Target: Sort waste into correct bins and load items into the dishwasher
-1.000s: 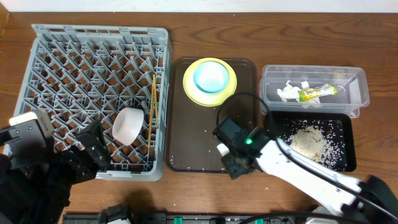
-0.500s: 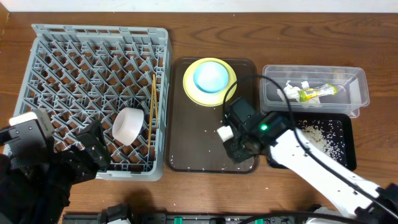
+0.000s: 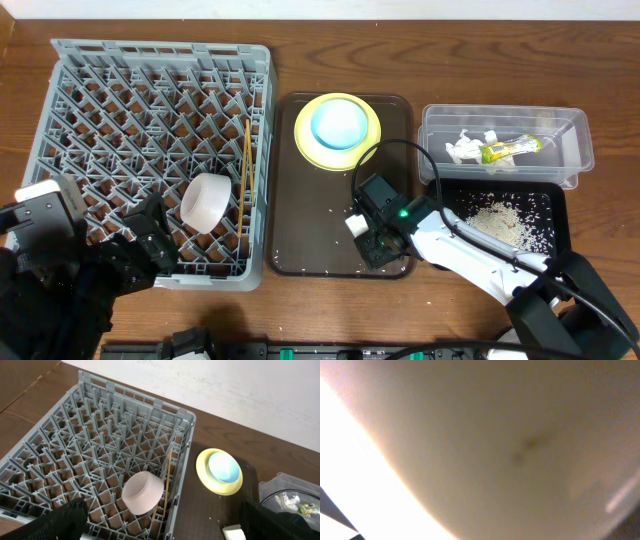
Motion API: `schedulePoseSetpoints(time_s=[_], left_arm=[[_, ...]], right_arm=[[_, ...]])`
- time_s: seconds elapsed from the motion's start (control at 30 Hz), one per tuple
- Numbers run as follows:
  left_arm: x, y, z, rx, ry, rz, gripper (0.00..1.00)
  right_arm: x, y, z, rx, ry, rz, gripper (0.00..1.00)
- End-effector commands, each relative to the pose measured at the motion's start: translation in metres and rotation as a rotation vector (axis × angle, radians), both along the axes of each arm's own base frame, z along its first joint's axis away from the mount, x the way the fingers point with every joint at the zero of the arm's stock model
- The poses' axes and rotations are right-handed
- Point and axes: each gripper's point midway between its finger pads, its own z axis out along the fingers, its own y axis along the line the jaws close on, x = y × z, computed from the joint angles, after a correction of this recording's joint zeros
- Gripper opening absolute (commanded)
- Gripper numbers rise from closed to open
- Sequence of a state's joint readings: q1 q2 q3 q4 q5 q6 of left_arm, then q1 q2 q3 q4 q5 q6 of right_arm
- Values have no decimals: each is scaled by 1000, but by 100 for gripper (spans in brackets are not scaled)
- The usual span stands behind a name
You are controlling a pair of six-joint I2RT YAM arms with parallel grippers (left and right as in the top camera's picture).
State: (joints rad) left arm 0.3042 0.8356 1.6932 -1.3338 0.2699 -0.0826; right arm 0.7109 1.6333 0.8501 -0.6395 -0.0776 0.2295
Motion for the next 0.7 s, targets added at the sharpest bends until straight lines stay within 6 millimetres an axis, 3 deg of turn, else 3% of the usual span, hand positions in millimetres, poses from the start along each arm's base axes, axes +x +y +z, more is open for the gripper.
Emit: schedulePoseSetpoints(time_s=[0.0, 0.23, 0.27, 0.3, 0.53, 0.67], left_arm=[[0, 1, 2, -2, -7, 12, 97], [0, 1, 2, -2, -7, 12, 97], [0, 1, 2, -2, -7, 12, 97], [0, 1, 2, -2, -7, 12, 97], [0, 1, 2, -2, -7, 12, 97], [0, 1, 2, -2, -7, 12, 97]], right_arm=[[2, 5, 9, -9, -19, 25, 59], [16, 14, 59, 66, -130, 21, 80], [16, 14, 66, 79, -146, 21, 95], [16, 13, 70, 86, -154, 21, 99], [-1, -16, 93, 93, -184, -135, 99], [-6, -22, 83, 174, -253, -219, 99]])
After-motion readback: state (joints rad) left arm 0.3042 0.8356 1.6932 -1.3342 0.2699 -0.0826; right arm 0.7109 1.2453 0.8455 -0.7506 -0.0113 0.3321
